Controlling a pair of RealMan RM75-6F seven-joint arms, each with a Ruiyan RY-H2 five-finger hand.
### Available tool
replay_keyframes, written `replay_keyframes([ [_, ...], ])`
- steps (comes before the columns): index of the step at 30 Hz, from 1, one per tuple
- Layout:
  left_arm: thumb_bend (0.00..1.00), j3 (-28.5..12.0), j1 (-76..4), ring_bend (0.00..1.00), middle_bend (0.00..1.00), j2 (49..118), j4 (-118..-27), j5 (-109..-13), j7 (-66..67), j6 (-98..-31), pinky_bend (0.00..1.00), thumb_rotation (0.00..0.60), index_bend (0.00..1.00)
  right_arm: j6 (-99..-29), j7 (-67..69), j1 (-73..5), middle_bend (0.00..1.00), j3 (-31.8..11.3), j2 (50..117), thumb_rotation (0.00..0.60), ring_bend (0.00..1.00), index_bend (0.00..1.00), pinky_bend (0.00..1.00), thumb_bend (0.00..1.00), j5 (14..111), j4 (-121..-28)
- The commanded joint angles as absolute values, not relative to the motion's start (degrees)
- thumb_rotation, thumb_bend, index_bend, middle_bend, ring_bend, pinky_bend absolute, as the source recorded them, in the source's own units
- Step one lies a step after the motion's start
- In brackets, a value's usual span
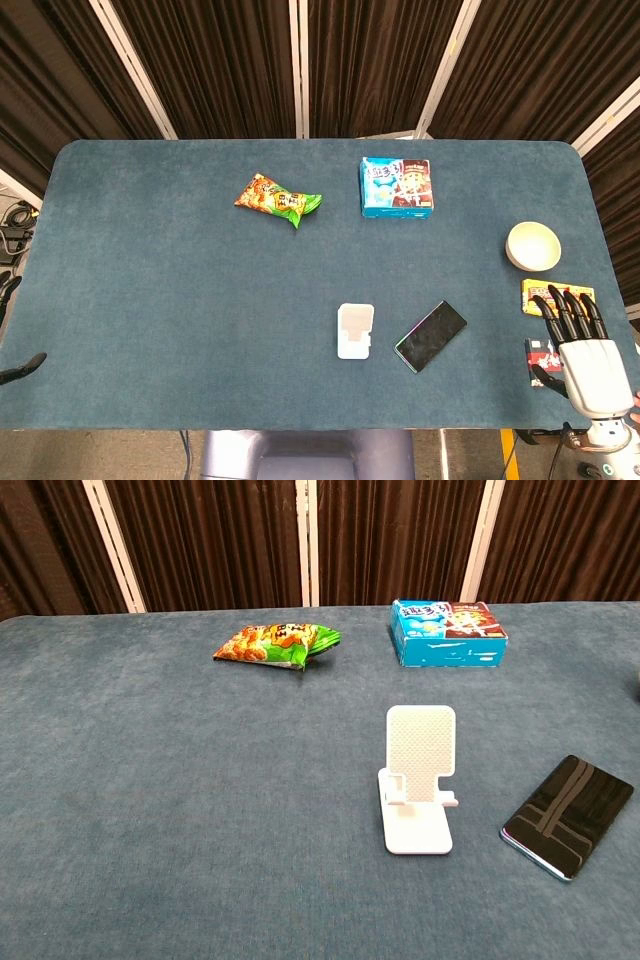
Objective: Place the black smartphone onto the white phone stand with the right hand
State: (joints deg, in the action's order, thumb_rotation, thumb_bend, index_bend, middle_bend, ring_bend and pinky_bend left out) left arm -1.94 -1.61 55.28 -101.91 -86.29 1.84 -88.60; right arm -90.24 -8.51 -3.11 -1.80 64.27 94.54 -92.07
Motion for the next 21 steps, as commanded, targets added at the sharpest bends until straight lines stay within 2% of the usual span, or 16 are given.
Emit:
replay_keyframes([
  [1, 0.00, -2.0, -1.6, 0.00, 0.00, 55.3, -101.9, -86.2, 1.9, -88.5, 0.00, 0.600, 0.00, -89.9, -8.2, -3.2, 0.00, -1.7, 64.2, 0.600, 0.00, 0.00, 0.00, 0.00, 94.5, -92.2],
  [8, 0.00, -2.2, -1.7, 0.00, 0.00, 55.2, -101.9, -85.8, 1.6, -88.3, 0.00, 0.600, 0.00, -86.8, -7.8, -4.4, 0.00, -1.2, 64.1, 0.600, 0.00, 0.00, 0.00, 0.00, 94.0, -91.7],
  [17, 0.00, -2.6, -3.0, 0.00, 0.00, 56.0, -101.8, -83.5, 3.3, -85.5, 0.00, 0.600, 0.00, -70.5, -0.5, -16.1, 0.00, -1.1, 61.1, 0.600, 0.00, 0.00, 0.00, 0.00, 97.6, -85.8],
  [21, 0.00, -2.9, -3.6, 0.00, 0.00, 56.9, -101.7, -82.3, 5.2, -84.4, 0.00, 0.600, 0.00, -64.9, 4.2, -21.9, 0.09, 0.4, 63.1, 0.600, 0.03, 0.02, 0.07, 0.00, 102.3, -79.0],
])
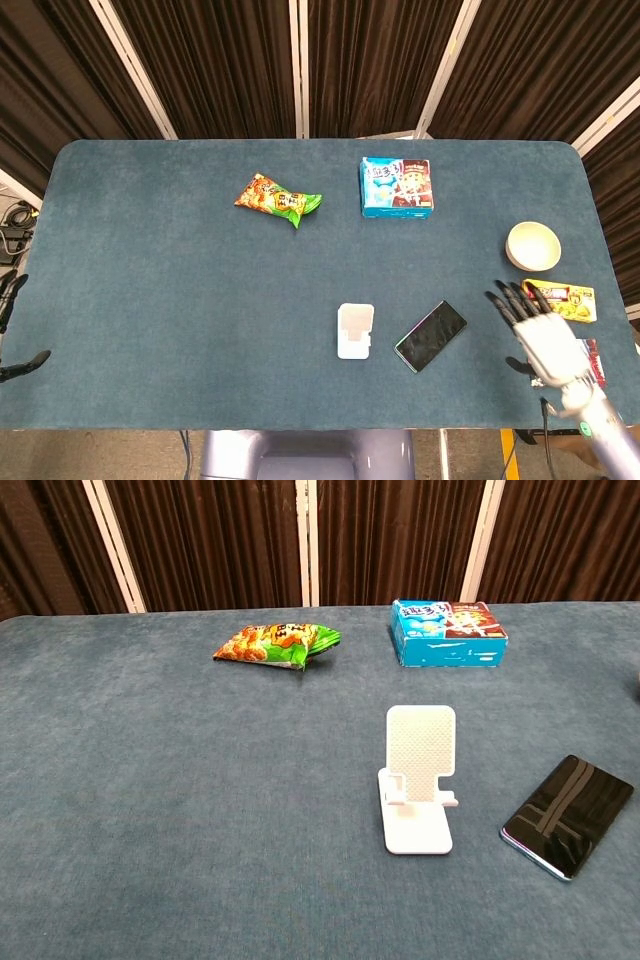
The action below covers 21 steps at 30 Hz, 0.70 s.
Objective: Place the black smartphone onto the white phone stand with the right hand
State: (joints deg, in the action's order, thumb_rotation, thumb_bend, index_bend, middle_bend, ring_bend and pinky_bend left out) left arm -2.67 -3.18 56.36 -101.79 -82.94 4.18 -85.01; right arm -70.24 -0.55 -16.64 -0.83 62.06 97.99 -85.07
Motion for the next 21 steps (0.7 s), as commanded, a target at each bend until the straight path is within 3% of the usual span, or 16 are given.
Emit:
replay_keyframes([
  [1, 0.00, -2.9, -3.7, 0.00, 0.00, 57.1, -101.6, -82.1, 5.5, -84.2, 0.00, 0.600, 0.00, -64.7, 4.9, -22.7, 0.12, 0.5, 64.0, 0.600, 0.05, 0.04, 0.09, 0.00, 103.2, -77.5],
  [9, 0.00, -3.4, -4.5, 0.00, 0.00, 58.3, -101.0, -79.8, 7.8, -82.8, 0.00, 0.600, 0.00, -63.4, 10.3, -28.9, 0.23, 3.5, 71.9, 0.600, 0.17, 0.12, 0.27, 0.08, 110.4, -66.0],
  [21, 0.00, -3.7, -4.9, 0.00, 0.00, 59.0, -100.7, -78.2, 9.0, -81.8, 0.00, 0.600, 0.00, -62.1, 8.3, -33.8, 0.24, 6.7, 80.5, 0.600, 0.21, 0.15, 0.23, 0.12, 114.6, -58.2],
])
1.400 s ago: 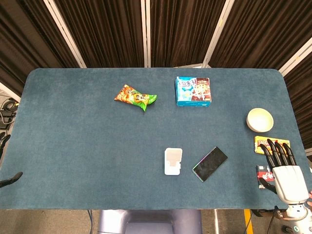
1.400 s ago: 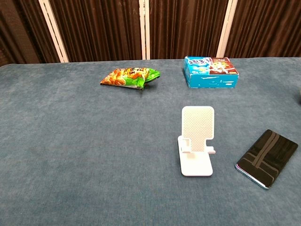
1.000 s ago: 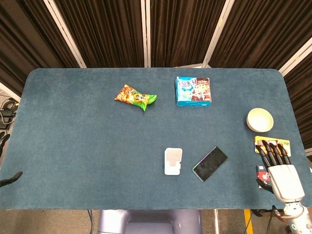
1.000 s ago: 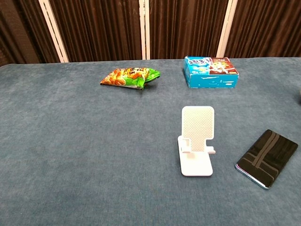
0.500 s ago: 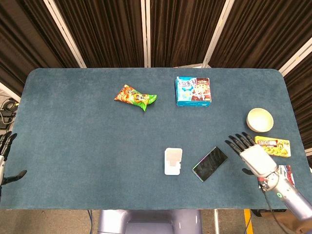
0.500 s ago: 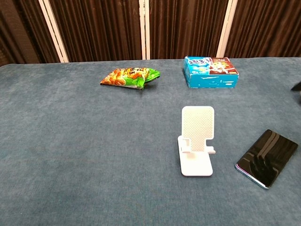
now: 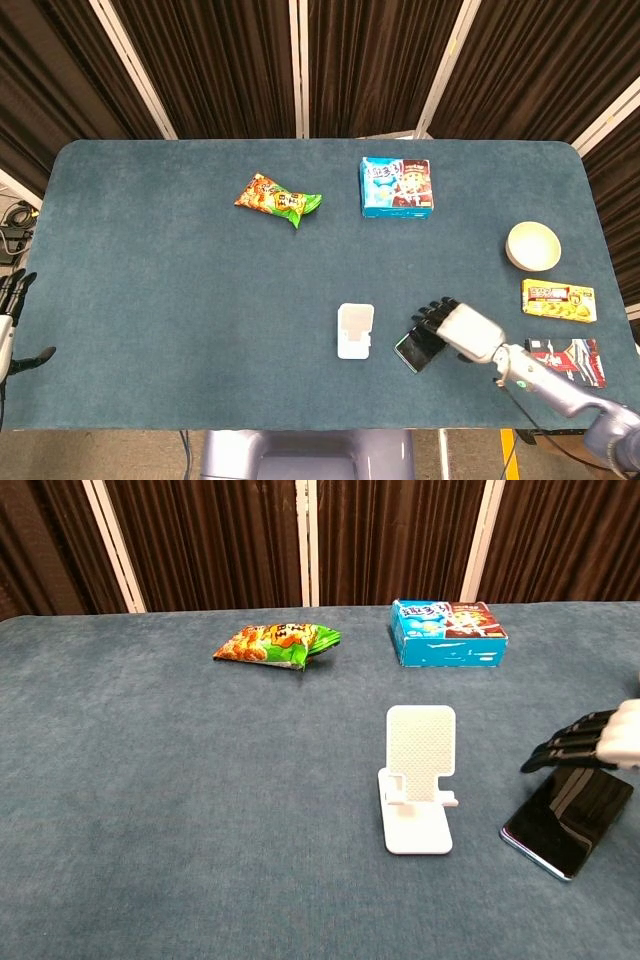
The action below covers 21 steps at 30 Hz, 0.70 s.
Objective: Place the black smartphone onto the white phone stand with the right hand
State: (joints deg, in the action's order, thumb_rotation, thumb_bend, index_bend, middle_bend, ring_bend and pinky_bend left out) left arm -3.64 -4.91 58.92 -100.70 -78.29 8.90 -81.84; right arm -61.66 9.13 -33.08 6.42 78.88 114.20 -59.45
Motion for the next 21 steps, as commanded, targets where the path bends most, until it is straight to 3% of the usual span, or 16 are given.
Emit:
replay_keyframes([
  [1, 0.00, -3.7, -5.0, 0.00, 0.00, 59.0, -100.7, -78.2, 9.0, -81.8, 0.00, 0.600, 0.00, -62.1, 8.1, -34.0, 0.24, 6.7, 81.0, 0.600, 0.21, 0.15, 0.21, 0.12, 114.5, -57.7],
  [12, 0.00, -3.7, -5.0, 0.00, 0.00, 58.6, -100.5, -78.1, 8.1, -81.8, 0.00, 0.600, 0.00, -60.6, 3.4, -35.4, 0.23, 7.9, 83.2, 0.600, 0.20, 0.17, 0.15, 0.14, 113.6, -54.0],
  [14, 0.00, -3.6, -5.0, 0.00, 0.00, 58.6, -100.6, -78.3, 8.1, -81.8, 0.00, 0.600, 0.00, -60.2, 2.6, -35.6, 0.28, 8.2, 83.1, 0.600, 0.21, 0.25, 0.16, 0.17, 113.3, -53.8],
  [18, 0.00, -3.5, -5.0, 0.00, 0.00, 58.7, -100.6, -78.4, 8.1, -81.8, 0.00, 0.600, 0.00, -59.7, 2.2, -35.9, 0.47, 8.9, 83.2, 0.600, 0.35, 0.49, 0.29, 0.32, 112.8, -53.5],
  [21, 0.00, -3.4, -5.0, 0.00, 0.00, 58.7, -100.6, -78.4, 8.1, -81.7, 0.00, 0.600, 0.00, -61.3, 2.8, -35.9, 0.52, 9.4, 83.3, 0.600, 0.41, 0.57, 0.34, 0.42, 113.0, -52.7],
])
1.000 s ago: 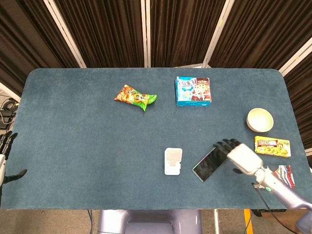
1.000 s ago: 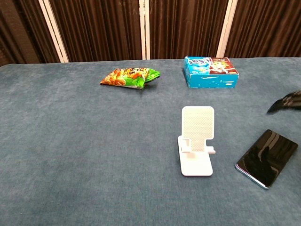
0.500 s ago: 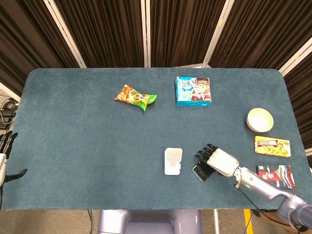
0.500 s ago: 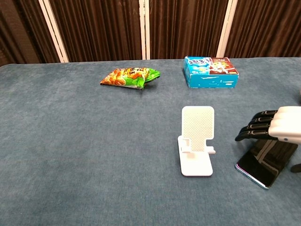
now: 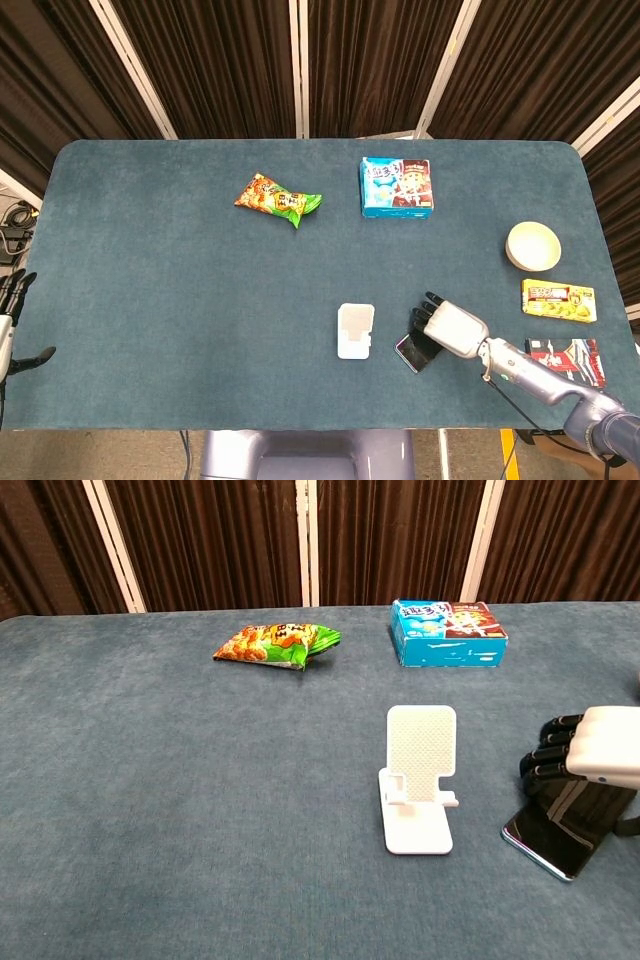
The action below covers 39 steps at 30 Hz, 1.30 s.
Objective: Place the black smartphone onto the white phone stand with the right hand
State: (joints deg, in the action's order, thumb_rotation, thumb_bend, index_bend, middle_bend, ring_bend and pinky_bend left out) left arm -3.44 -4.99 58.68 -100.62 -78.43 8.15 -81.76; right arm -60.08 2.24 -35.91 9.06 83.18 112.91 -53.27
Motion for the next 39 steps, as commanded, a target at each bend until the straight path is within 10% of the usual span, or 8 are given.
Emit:
replay_keyframes([
  [1, 0.00, -3.4, -5.0, 0.00, 0.00, 58.7, -100.6, -78.4, 8.1, -81.6, 0.00, 0.600, 0.00, -62.2, 3.2, -35.8, 0.53, 9.4, 83.3, 0.600, 0.41, 0.58, 0.35, 0.43, 113.1, -52.3],
  [24, 0.00, -3.2, -5.1, 0.00, 0.00, 57.9, -100.9, -78.7, 6.4, -81.3, 0.00, 0.600, 0.00, -92.6, -17.9, -35.0, 0.56, 5.3, 82.8, 0.600, 0.45, 0.59, 0.38, 0.47, 119.1, -40.2],
  [39, 0.00, -3.6, -5.1, 0.00, 0.00, 57.2, -101.1, -77.2, 5.1, -80.8, 0.00, 0.600, 0.00, -86.8, -41.2, -42.7, 0.55, 3.3, 77.5, 0.600, 0.45, 0.59, 0.36, 0.48, 125.6, -57.1],
])
